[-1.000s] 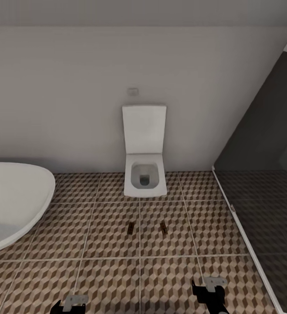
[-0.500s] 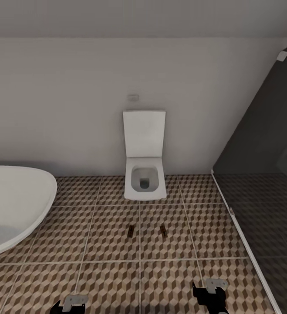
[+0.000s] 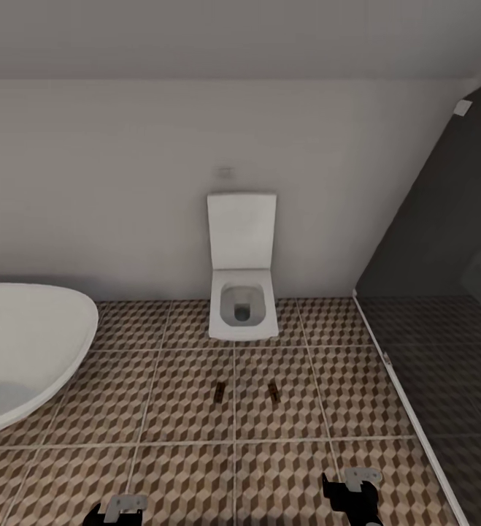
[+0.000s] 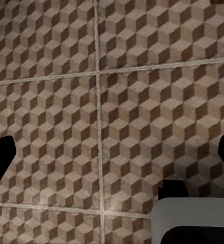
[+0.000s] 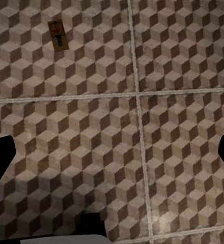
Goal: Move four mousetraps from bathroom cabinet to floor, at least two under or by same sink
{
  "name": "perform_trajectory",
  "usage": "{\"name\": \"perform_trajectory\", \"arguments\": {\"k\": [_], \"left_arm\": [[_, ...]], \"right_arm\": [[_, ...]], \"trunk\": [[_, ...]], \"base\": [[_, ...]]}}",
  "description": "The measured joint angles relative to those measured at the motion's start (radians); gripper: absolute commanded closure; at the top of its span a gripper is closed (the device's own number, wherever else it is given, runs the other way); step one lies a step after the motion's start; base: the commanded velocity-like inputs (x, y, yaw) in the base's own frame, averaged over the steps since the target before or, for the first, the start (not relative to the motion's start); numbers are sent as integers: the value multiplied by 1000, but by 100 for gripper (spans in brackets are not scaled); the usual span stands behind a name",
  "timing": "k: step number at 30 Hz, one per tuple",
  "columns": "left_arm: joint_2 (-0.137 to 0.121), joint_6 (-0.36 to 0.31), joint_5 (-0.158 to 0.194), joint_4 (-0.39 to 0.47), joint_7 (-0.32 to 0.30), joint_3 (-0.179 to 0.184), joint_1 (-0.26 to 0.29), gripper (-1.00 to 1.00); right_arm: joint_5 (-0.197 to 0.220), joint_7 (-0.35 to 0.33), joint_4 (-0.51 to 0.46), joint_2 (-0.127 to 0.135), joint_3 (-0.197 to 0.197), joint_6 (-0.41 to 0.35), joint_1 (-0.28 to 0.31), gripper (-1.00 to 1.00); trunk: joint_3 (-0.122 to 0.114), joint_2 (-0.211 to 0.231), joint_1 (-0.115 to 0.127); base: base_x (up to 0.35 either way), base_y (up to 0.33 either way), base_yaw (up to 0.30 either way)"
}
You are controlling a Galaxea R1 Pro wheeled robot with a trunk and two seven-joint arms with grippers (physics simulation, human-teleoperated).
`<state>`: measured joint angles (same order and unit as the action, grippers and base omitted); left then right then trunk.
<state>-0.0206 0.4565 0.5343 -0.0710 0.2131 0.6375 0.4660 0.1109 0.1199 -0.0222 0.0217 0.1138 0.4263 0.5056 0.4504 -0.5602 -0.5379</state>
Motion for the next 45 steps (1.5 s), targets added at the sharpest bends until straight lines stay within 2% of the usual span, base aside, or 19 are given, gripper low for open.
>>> {"name": "perform_trajectory", "arguments": {"k": [23,45], "left_arm": [[1,-1,0,0,-1,0,-1,-100],[2,-1,0,0,-1,0,-1,-100]], "right_arm": [[0,0,0,0,0,0,0,-100],[0,-1,0,0,0,0,0,-100]], "trunk": [[-110,162,88],[-146,162,88]], "base": [[0,0,0],[0,0,0]]}}
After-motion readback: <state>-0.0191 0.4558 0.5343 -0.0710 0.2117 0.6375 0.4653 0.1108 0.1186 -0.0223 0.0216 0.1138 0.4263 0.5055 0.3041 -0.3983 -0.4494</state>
